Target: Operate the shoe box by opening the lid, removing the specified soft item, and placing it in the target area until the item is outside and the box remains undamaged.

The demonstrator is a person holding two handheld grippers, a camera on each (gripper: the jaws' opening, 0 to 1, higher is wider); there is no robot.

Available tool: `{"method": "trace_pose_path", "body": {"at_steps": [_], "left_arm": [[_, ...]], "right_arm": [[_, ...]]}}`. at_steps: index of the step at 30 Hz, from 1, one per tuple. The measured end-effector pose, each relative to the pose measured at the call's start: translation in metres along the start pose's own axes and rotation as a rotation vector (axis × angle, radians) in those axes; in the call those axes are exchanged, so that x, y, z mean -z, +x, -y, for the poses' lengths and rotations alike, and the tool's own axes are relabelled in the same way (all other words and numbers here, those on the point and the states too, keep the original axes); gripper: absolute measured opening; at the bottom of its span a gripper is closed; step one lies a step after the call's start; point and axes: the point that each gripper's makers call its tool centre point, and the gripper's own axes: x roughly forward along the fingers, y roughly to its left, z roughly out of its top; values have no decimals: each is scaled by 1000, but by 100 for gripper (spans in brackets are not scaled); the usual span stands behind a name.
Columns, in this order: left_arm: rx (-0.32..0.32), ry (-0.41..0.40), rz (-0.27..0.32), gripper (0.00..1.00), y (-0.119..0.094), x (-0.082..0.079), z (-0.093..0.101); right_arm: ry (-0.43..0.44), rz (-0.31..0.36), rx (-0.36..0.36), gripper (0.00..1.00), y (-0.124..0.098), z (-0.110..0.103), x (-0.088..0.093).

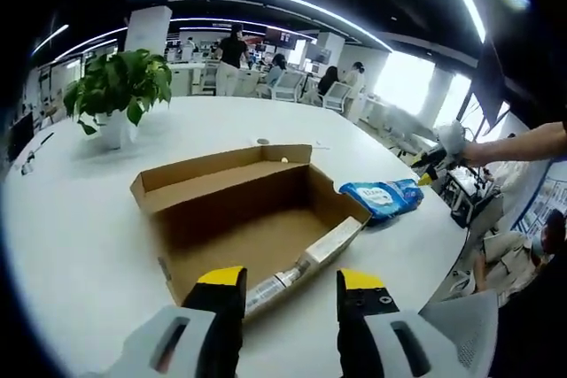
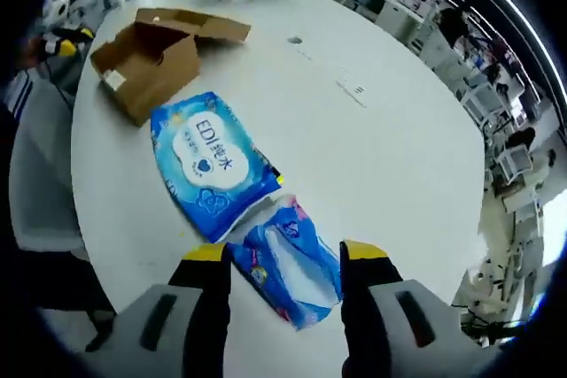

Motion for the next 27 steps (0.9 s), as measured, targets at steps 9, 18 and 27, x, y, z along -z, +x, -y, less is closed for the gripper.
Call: {"method": "trace_pose_path", "body": {"at_steps": [9, 18, 27], "left_arm": [[-2, -17, 9, 41, -2, 1, -2], [2, -32, 13, 41, -2, 2, -2], [-4, -38, 21, 41, -7, 3, -5]], "right_arm": [[72, 60, -8, 47, 0, -9, -13], [76, 120, -53, 46, 9, -32, -45], [-4, 186, -160, 47, 32, -92, -101]]}}
